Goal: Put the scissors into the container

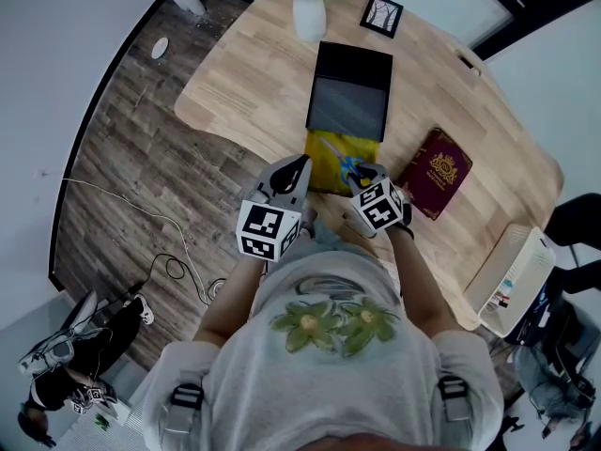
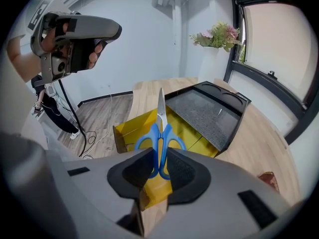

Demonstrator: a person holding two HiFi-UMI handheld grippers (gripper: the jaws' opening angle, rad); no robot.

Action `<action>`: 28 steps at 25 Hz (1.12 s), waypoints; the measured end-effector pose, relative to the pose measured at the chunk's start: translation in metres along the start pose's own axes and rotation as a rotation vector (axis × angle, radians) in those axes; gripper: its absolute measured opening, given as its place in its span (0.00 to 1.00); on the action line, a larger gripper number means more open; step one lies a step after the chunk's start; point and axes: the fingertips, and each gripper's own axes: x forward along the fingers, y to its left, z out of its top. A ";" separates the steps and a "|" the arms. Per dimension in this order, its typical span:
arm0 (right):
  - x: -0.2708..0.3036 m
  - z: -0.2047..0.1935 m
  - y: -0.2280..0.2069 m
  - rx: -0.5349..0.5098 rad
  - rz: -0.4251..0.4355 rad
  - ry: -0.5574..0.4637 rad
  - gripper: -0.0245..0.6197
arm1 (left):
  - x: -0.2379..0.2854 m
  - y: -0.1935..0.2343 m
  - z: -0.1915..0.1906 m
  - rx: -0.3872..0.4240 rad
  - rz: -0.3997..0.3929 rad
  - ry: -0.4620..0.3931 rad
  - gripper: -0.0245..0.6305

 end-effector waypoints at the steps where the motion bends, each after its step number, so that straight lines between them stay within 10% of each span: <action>1: 0.002 -0.001 0.000 0.000 0.001 0.004 0.16 | 0.000 0.000 0.000 0.000 -0.001 -0.001 0.05; 28: 0.031 -0.015 -0.004 -0.045 0.029 0.144 0.16 | 0.005 0.005 -0.004 -0.008 0.002 0.010 0.05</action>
